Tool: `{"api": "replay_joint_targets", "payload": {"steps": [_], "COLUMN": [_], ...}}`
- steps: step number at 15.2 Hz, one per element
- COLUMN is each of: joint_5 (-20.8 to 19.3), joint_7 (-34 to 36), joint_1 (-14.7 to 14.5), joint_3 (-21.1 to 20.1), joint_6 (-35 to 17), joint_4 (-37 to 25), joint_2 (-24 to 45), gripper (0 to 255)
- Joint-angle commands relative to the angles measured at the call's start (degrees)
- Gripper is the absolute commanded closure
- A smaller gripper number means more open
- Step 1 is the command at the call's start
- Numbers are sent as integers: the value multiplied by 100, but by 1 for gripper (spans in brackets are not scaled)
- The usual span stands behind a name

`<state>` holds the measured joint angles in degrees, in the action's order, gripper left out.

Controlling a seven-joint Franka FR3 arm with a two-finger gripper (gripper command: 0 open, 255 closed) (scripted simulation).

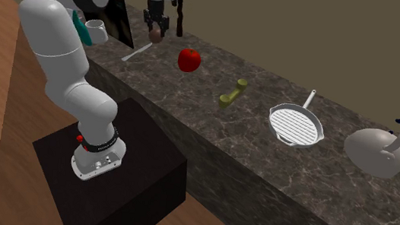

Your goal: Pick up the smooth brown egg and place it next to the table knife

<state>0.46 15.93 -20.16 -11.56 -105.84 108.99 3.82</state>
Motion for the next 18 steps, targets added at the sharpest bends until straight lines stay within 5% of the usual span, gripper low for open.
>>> {"api": "replay_joint_targets", "payload": {"steps": [1, 18], "joint_5": [-9, -118], "joint_7": [7, 66], "joint_1": [-2, -25], "joint_3": [-1, 9], "joint_6": [-159, -1382], "joint_4": [110, 840], "joint_2": [45, 549], "gripper": [255, 255]}}
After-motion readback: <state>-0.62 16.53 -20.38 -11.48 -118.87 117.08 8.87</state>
